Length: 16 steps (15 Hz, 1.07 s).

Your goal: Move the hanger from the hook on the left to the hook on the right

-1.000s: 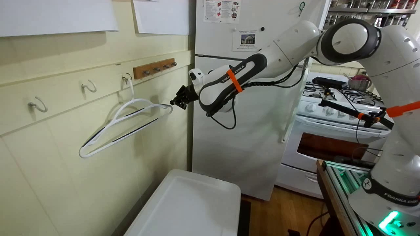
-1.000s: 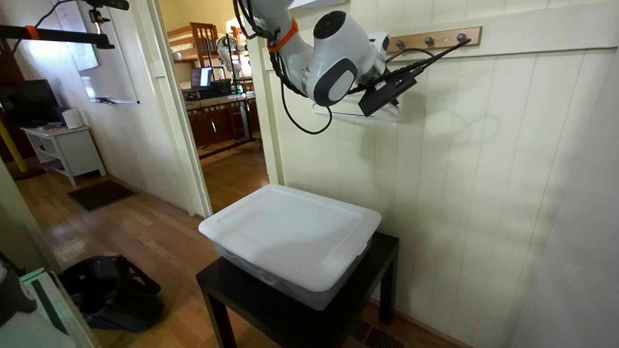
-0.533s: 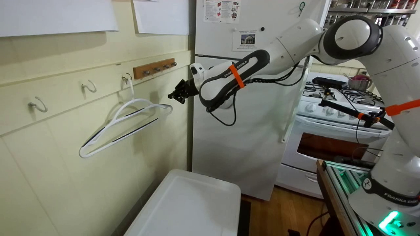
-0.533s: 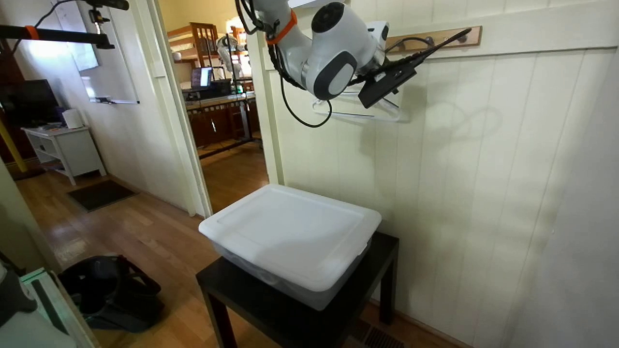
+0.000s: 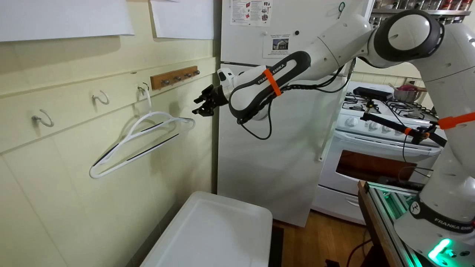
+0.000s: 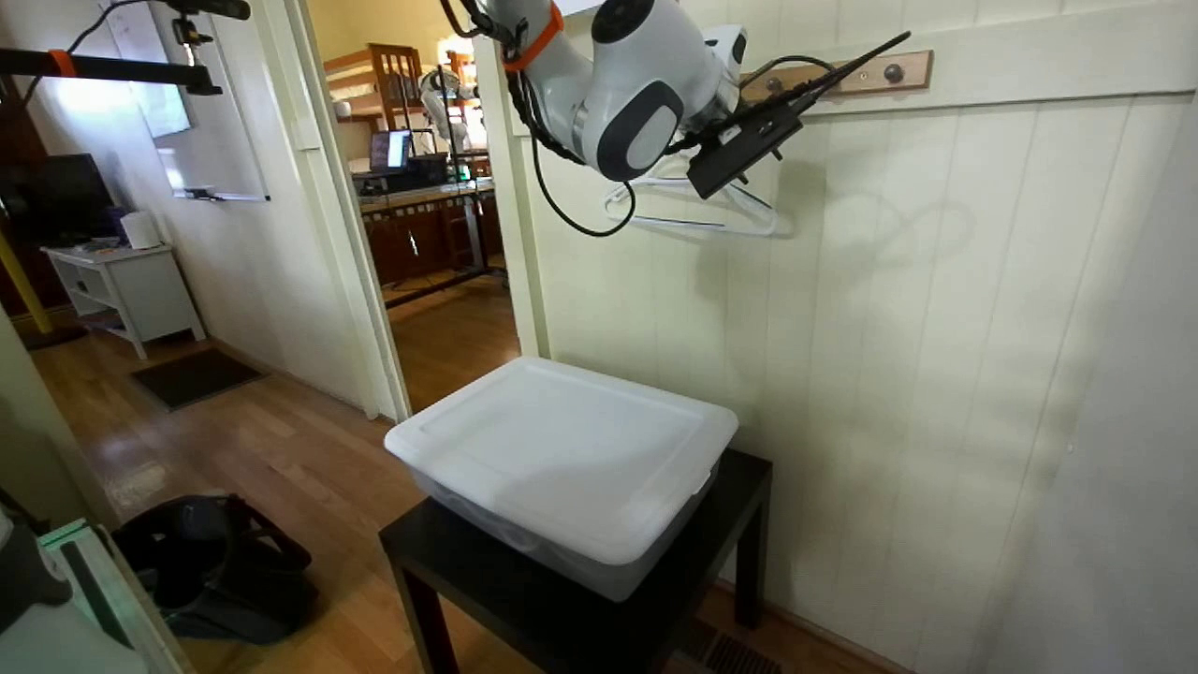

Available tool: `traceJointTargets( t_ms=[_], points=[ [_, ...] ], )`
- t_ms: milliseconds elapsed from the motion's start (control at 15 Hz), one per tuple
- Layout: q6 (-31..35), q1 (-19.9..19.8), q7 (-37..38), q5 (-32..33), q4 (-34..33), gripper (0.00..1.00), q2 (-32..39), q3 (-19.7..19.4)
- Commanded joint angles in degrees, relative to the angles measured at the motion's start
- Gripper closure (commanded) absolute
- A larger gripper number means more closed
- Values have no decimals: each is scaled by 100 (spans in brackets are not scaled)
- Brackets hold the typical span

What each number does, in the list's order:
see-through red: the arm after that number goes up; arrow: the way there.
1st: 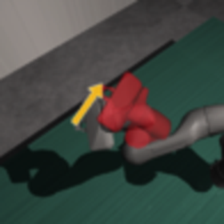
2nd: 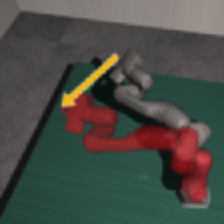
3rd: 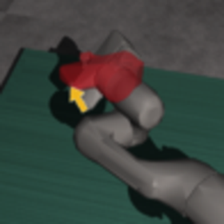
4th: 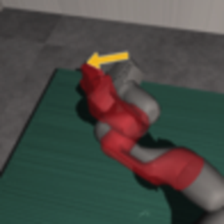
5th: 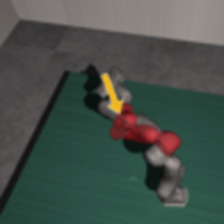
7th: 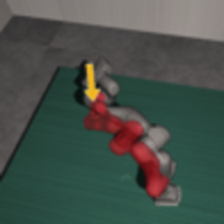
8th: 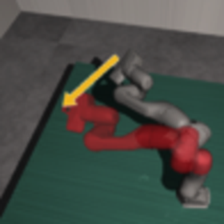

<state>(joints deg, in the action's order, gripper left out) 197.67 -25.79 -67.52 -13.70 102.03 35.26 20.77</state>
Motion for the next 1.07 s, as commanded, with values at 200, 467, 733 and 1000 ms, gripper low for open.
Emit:
traceJointTargets(
  t_ms=[200,467,733,1000],
  points=[
    [-1798,1081,1171,692,628,0,-1006,-1654],
    [-2974,1183,1278,879,324,0,-1032,-1702],
    [-3680,1201,1350,1151,-285,0,-702,-1632],
    [-3829,1253,1251,1365,-810,0,-355,-1615]
  ],
)
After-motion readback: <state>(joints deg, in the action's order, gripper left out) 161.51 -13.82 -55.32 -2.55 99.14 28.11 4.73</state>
